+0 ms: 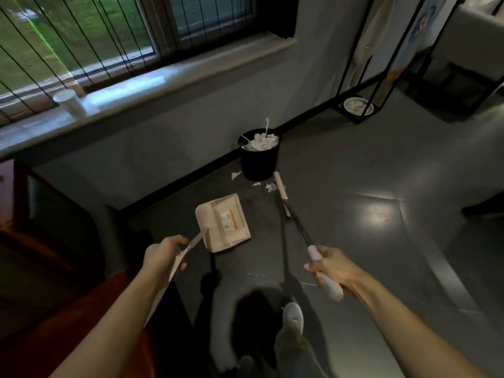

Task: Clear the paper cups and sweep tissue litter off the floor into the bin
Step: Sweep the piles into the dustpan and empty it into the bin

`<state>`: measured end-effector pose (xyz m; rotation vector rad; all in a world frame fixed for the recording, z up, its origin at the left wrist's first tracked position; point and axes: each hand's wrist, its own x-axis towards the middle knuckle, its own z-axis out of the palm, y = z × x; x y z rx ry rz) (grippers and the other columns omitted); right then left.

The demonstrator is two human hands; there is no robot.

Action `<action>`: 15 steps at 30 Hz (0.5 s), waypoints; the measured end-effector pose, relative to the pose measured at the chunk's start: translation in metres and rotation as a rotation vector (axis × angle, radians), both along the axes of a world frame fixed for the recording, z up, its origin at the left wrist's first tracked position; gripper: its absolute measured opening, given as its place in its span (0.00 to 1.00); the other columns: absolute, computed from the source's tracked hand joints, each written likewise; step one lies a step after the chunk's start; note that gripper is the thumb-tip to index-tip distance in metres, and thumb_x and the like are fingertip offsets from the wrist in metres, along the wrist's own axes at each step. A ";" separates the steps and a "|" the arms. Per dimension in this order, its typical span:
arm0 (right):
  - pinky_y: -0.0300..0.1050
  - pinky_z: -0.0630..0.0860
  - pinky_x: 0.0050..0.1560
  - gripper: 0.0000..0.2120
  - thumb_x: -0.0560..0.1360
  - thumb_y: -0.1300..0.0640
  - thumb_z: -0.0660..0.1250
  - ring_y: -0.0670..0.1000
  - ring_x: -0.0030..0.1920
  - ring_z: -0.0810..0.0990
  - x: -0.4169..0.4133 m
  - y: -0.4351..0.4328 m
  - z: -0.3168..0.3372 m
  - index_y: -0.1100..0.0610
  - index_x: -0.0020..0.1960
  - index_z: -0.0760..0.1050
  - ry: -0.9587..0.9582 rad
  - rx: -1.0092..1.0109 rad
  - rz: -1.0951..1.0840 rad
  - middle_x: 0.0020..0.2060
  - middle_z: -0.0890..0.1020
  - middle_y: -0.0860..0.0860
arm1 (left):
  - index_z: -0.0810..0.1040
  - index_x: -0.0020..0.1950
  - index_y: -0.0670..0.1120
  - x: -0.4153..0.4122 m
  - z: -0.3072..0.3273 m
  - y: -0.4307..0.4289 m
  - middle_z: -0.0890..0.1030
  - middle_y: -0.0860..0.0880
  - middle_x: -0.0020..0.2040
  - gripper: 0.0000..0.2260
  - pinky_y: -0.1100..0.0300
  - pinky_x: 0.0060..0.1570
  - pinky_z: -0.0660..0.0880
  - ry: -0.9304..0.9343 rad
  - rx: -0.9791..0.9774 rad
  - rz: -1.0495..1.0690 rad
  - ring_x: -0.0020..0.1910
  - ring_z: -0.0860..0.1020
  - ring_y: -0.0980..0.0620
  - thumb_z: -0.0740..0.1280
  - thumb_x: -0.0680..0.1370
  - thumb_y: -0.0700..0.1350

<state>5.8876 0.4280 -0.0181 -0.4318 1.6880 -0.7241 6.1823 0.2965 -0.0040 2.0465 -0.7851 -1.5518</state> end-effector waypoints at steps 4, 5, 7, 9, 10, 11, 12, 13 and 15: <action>0.38 0.70 0.22 0.22 0.73 0.71 0.66 0.46 0.19 0.71 -0.015 -0.034 -0.010 0.61 0.66 0.71 0.076 0.046 0.150 0.27 0.75 0.54 | 0.75 0.60 0.40 -0.005 -0.004 -0.012 0.79 0.41 0.45 0.17 0.61 0.24 0.74 0.086 0.021 0.084 0.32 0.77 0.49 0.63 0.78 0.51; 0.38 0.71 0.23 0.23 0.73 0.71 0.67 0.46 0.19 0.72 -0.021 -0.048 -0.013 0.59 0.67 0.72 0.119 0.049 0.203 0.29 0.76 0.54 | 0.73 0.64 0.40 -0.006 -0.006 -0.018 0.79 0.42 0.42 0.21 0.60 0.25 0.75 0.110 0.015 0.107 0.31 0.77 0.50 0.62 0.78 0.54; 0.38 0.71 0.23 0.24 0.73 0.69 0.66 0.46 0.20 0.73 -0.033 -0.079 -0.015 0.55 0.66 0.72 0.206 0.057 0.318 0.33 0.77 0.56 | 0.70 0.68 0.36 -0.015 -0.010 -0.032 0.79 0.45 0.34 0.32 0.59 0.27 0.75 0.107 -0.008 0.102 0.29 0.77 0.51 0.60 0.77 0.61; 0.38 0.70 0.23 0.21 0.74 0.69 0.64 0.48 0.23 0.73 -0.046 -0.113 -0.015 0.51 0.63 0.73 0.251 0.049 0.411 0.36 0.77 0.57 | 0.71 0.66 0.34 -0.029 -0.010 -0.045 0.79 0.45 0.34 0.37 0.58 0.33 0.76 0.058 -0.019 0.051 0.31 0.77 0.50 0.60 0.75 0.66; 0.38 0.70 0.24 0.19 0.74 0.69 0.63 0.49 0.25 0.73 -0.053 -0.131 -0.014 0.51 0.59 0.73 0.279 0.037 0.466 0.37 0.76 0.57 | 0.73 0.64 0.34 -0.039 -0.009 -0.050 0.79 0.44 0.35 0.37 0.57 0.36 0.76 0.030 -0.015 0.038 0.33 0.77 0.49 0.61 0.74 0.66; 0.38 0.69 0.24 0.17 0.75 0.69 0.62 0.49 0.28 0.73 -0.059 -0.148 -0.014 0.53 0.58 0.73 0.297 0.021 0.505 0.37 0.76 0.56 | 0.74 0.63 0.35 -0.047 -0.011 -0.057 0.79 0.44 0.37 0.35 0.56 0.38 0.75 0.012 -0.014 0.024 0.36 0.77 0.48 0.62 0.73 0.66; 0.37 0.69 0.26 0.16 0.76 0.69 0.61 0.48 0.32 0.73 -0.066 -0.165 -0.014 0.54 0.60 0.73 0.312 0.008 0.541 0.39 0.77 0.55 | 0.75 0.62 0.37 -0.055 -0.010 -0.063 0.79 0.44 0.40 0.32 0.57 0.39 0.75 -0.002 -0.005 0.013 0.38 0.78 0.47 0.64 0.73 0.64; 0.36 0.70 0.28 0.17 0.76 0.68 0.61 0.48 0.37 0.74 -0.073 -0.182 -0.017 0.55 0.63 0.73 0.342 -0.003 0.585 0.44 0.77 0.55 | 0.76 0.60 0.38 -0.063 -0.012 -0.070 0.79 0.43 0.42 0.31 0.57 0.39 0.75 -0.011 0.003 0.005 0.39 0.78 0.47 0.65 0.72 0.64; 0.37 0.70 0.35 0.23 0.77 0.67 0.63 0.48 0.47 0.72 -0.085 -0.217 -0.027 0.57 0.70 0.67 0.365 -0.003 0.635 0.57 0.74 0.54 | 0.78 0.55 0.39 -0.074 -0.017 -0.083 0.80 0.40 0.45 0.34 0.56 0.40 0.75 -0.036 0.035 -0.016 0.40 0.79 0.46 0.65 0.66 0.67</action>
